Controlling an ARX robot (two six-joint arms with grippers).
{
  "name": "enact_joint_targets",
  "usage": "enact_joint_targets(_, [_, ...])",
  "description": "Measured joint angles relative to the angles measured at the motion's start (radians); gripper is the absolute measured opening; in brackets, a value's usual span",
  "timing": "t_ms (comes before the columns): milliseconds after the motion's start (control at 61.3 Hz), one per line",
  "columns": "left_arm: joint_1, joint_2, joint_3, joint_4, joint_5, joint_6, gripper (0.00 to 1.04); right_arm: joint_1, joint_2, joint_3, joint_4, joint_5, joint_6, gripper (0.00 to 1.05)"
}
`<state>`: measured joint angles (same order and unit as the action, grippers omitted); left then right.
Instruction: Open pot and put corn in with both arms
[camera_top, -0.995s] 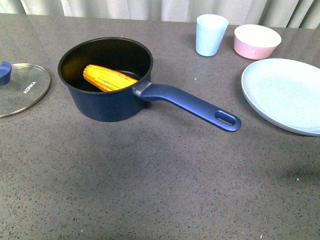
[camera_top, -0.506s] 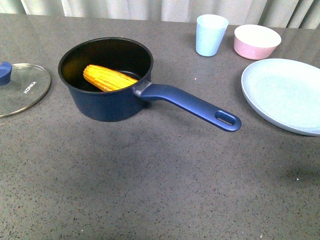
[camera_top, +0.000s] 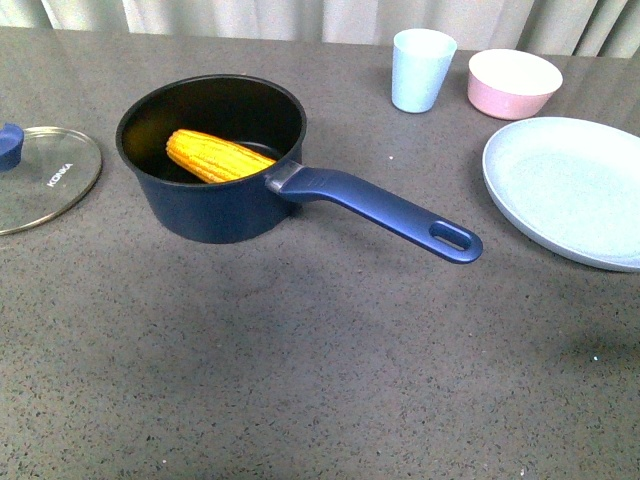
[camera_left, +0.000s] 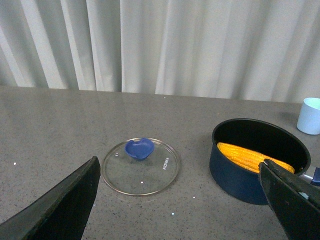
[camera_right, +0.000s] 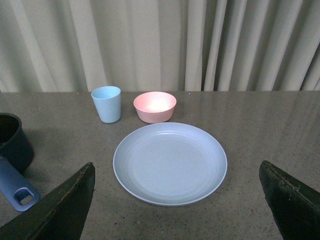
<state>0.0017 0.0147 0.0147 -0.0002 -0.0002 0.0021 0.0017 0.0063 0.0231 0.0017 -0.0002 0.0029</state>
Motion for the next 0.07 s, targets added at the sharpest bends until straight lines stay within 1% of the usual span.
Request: enact_joint_targets(65, [0.0,0.0,0.0,0.0,0.0,0.0,0.96,0.0,0.0,0.0,0.0,0.0,0.0,0.96])
